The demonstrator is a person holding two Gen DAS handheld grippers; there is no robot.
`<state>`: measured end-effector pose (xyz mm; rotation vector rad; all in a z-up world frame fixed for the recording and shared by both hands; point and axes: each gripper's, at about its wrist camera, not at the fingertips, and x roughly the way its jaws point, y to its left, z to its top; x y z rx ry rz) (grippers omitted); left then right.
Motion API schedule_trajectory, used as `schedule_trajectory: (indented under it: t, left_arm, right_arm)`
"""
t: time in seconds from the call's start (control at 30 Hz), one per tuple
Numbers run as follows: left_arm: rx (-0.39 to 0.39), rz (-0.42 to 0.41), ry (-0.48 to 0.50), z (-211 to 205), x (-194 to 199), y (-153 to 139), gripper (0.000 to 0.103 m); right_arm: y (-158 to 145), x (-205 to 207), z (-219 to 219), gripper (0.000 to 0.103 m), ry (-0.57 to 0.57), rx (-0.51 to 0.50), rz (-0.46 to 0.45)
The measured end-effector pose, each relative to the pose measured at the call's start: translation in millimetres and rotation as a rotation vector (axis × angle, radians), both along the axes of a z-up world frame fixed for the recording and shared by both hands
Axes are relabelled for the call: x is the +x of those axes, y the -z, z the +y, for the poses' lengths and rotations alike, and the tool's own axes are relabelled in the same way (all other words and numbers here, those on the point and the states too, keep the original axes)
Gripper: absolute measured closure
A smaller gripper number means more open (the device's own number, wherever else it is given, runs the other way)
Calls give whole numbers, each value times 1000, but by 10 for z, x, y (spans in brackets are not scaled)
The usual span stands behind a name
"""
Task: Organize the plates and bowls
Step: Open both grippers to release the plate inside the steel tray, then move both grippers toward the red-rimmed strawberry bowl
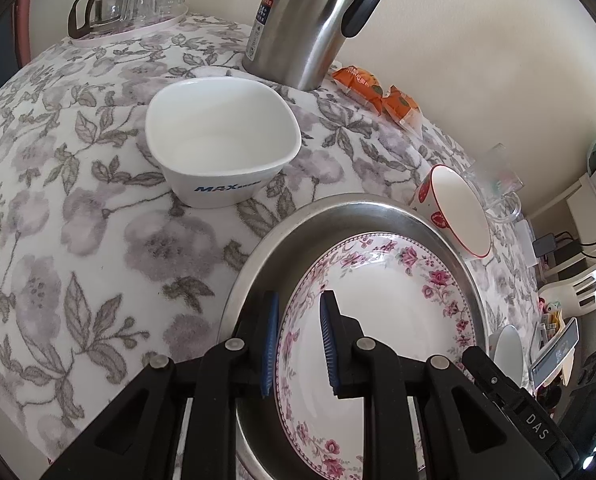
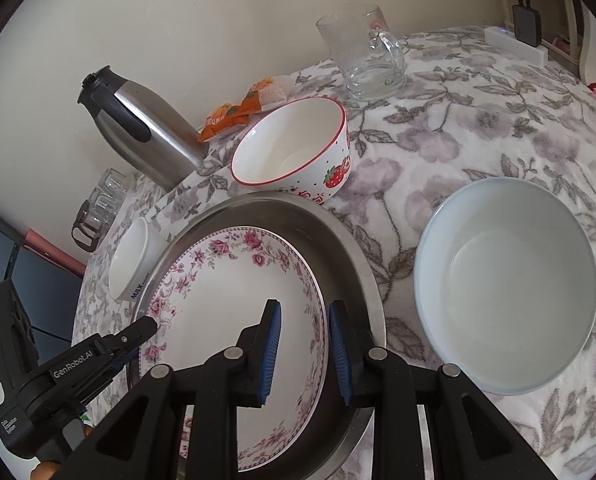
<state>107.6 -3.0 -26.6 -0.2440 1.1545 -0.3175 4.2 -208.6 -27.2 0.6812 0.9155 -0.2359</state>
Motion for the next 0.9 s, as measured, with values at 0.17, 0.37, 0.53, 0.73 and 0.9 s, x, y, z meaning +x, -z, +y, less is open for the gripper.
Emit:
schedule_trajectory:
  t: [0.17, 0.37, 0.53, 0.73, 0.9]
  left_arm:
    - [-4, -7, -1, 21, -12, -75, 82]
    - [13, -54, 12, -7, -49, -234, 63]
    - [29, -52, 15, -25, -38, -248, 40]
    - [86, -31, 5, -31, -32, -216, 39]
    - [104, -55, 14, -53, -53, -242, 21]
  right_arm:
    - [-97, -32, -12, 75, 2, -16, -12]
    - [-199, -52, 12, 74, -2, -50, -21]
    - [-239, -58, 8, 47, 16, -93, -14]
    - [-239, -43, 20, 34, 14, -117, -1]
    - [-289, -28, 94, 20, -11, -167, -6]
